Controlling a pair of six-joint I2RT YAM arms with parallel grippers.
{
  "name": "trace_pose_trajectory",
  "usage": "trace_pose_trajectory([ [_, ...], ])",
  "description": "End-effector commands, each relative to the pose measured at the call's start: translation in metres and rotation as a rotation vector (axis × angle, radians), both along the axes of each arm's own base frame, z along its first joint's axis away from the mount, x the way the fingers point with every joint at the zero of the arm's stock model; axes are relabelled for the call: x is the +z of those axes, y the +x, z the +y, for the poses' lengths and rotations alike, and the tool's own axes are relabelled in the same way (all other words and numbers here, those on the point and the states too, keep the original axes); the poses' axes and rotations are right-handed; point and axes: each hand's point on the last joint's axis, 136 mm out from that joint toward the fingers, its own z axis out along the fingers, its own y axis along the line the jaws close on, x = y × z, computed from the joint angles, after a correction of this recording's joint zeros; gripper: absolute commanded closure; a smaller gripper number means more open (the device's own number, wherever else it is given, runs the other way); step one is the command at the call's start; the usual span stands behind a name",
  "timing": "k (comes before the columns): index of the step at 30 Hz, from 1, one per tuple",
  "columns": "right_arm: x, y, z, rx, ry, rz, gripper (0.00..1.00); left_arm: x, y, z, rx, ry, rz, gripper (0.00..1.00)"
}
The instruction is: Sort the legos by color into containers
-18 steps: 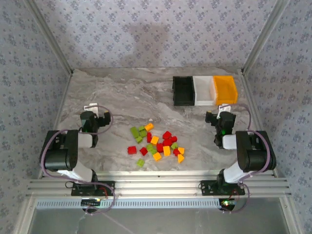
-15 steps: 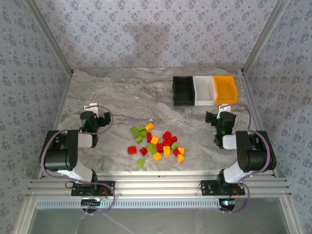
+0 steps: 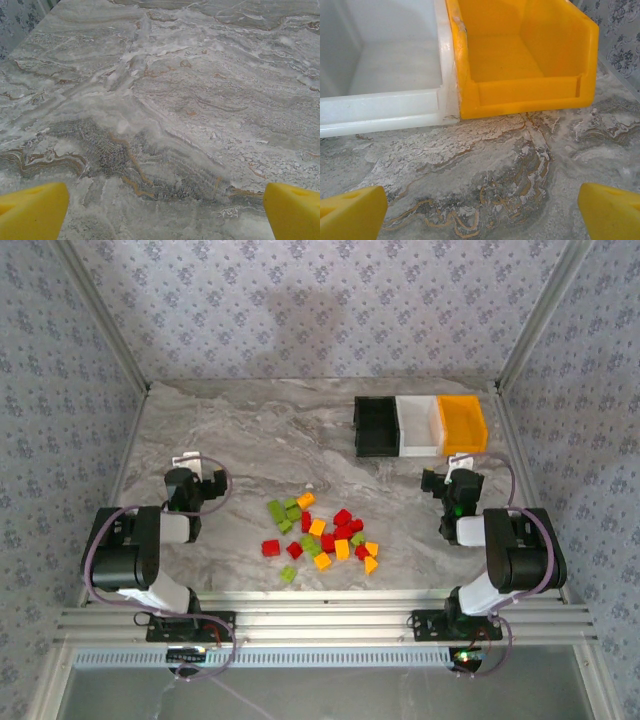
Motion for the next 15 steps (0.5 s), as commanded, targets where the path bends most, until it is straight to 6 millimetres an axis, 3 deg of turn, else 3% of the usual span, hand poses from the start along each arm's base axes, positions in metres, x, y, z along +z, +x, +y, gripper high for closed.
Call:
trace_pose_trajectory([
  [1,0.013,0.007,0.0,0.012,-0.008,-0.039,0.0,0.016,0.008,0.0,-0.012,-0.001,-0.045,0.0],
  [11,0.013,0.007,0.0,0.014,-0.003,-0.04,0.0,0.016,0.008,0.001,-0.014,-0.009,-0.044,0.0],
  [15,0.025,0.006,-0.003,-0.013,-0.017,-0.04,0.0,0.036,0.013,-0.001,-0.012,-0.01,0.006,0.0],
])
